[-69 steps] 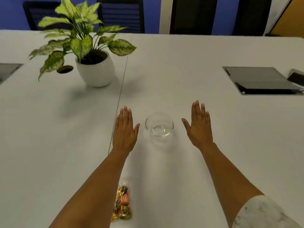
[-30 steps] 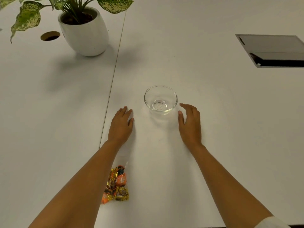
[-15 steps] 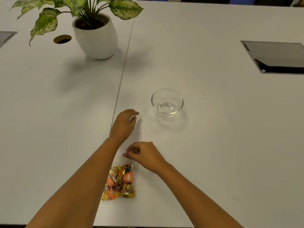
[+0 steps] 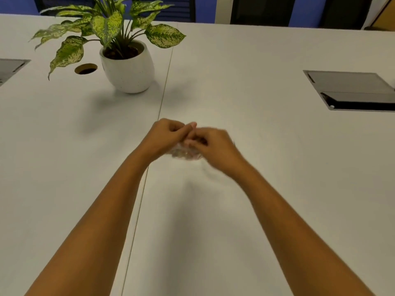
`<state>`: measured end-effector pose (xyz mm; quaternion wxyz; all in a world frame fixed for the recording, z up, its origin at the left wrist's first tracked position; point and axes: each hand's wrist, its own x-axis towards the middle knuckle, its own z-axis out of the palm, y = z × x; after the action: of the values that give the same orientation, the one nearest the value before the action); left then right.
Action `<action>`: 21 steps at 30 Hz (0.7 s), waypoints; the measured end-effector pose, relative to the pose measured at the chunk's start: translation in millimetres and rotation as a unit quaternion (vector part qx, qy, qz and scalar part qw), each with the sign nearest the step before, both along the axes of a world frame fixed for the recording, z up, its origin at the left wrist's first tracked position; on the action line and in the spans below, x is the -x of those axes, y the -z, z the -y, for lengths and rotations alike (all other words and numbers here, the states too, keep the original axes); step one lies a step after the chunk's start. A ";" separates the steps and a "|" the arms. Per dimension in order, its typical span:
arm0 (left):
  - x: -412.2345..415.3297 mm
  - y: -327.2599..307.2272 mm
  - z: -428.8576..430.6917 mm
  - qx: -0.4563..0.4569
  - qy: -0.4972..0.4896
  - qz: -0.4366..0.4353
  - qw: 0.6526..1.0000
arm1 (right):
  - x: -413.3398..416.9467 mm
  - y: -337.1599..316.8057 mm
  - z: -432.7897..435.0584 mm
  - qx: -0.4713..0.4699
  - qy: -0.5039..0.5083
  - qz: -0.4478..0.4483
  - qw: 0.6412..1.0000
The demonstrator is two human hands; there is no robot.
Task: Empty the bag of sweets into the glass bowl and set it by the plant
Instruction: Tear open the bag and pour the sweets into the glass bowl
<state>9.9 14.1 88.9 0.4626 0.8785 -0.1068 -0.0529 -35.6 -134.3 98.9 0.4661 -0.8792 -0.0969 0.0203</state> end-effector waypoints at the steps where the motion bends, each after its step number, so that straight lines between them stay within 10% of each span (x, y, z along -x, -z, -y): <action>1: -2.0 -10.4 1.5 0.022 0.001 0.005 1.000 | -9.4 -11.8 6.4 0.006 0.013 0.024 1.000; 21: -18.3 -16.9 46.1 0.079 -0.179 0.007 0.981 | -57.7 -22.2 31.9 -0.074 0.206 -0.008 0.976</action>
<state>28.2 -32.0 105.8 0.5322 0.8442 0.0456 0.0456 22.0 -166.2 121.1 0.5249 -0.8431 0.0887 -0.0759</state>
